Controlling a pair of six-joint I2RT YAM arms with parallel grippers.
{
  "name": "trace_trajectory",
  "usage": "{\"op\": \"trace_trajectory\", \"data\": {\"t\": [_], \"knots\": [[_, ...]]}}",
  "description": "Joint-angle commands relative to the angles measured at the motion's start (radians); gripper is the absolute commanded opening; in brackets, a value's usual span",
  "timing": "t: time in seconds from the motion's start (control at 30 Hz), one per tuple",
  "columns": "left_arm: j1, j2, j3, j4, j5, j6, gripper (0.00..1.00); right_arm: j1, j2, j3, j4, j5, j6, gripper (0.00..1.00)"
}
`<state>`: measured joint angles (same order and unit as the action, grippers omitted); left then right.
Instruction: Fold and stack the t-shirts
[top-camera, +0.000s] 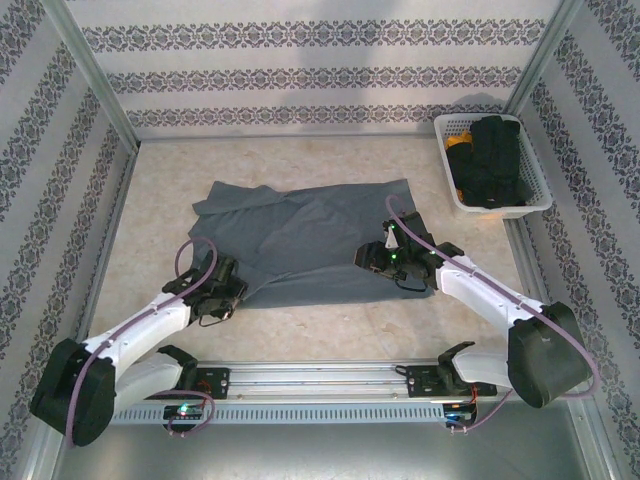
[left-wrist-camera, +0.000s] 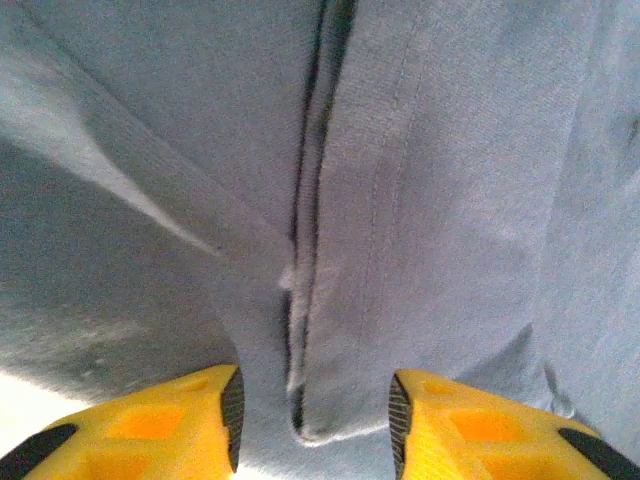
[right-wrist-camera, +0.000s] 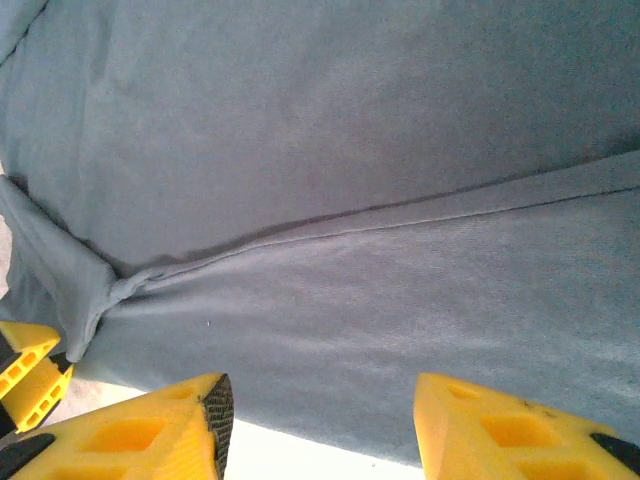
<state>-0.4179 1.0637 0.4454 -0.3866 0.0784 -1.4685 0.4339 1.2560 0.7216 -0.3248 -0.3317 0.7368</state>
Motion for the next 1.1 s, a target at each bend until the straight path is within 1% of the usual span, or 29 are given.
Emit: {"op": "trace_trajectory", "data": {"t": [0.0, 0.1, 0.17, 0.2, 0.3, 0.37, 0.47, 0.6, 0.97, 1.07], "knots": [[-0.009, 0.039, -0.007, 0.117, 0.003, -0.044, 0.39, -0.011, 0.005, 0.008, 0.015, -0.012, 0.014, 0.51], [-0.009, 0.064, 0.007, 0.137, 0.004, -0.042, 0.36, -0.014, 0.0, -0.002, 0.014, -0.008, 0.019, 0.51], [-0.009, 0.072, 0.012, 0.139, 0.004, -0.033, 0.32, -0.016, -0.001, -0.006, 0.009, -0.004, 0.021, 0.5], [-0.009, 0.076, 0.015, 0.139, 0.006, -0.03, 0.27, -0.018, -0.001, -0.008, 0.007, -0.002, 0.023, 0.5], [-0.009, 0.074, 0.015, 0.14, 0.006, -0.027, 0.1, -0.025, -0.003, -0.01, 0.013, -0.005, 0.029, 0.47], [-0.009, 0.069, 0.023, 0.141, -0.002, -0.016, 0.0, -0.029, -0.005, -0.005, 0.015, -0.007, 0.032, 0.46], [-0.007, 0.09, 0.061, 0.136, -0.012, 0.023, 0.0, -0.03, -0.007, 0.011, 0.015, -0.005, 0.032, 0.44], [-0.001, 0.164, 0.135, 0.164, -0.001, 0.096, 0.0, -0.035, 0.003, 0.032, 0.011, -0.006, 0.033, 0.42], [0.031, 0.484, 0.405, 0.179, 0.024, 0.356, 0.0, -0.057, 0.058, 0.087, 0.015, -0.071, 0.035, 0.4], [0.031, 0.546, 0.457, 0.167, 0.034, 0.409, 0.0, -0.059, 0.073, 0.096, 0.017, -0.088, 0.036, 0.4]]}}
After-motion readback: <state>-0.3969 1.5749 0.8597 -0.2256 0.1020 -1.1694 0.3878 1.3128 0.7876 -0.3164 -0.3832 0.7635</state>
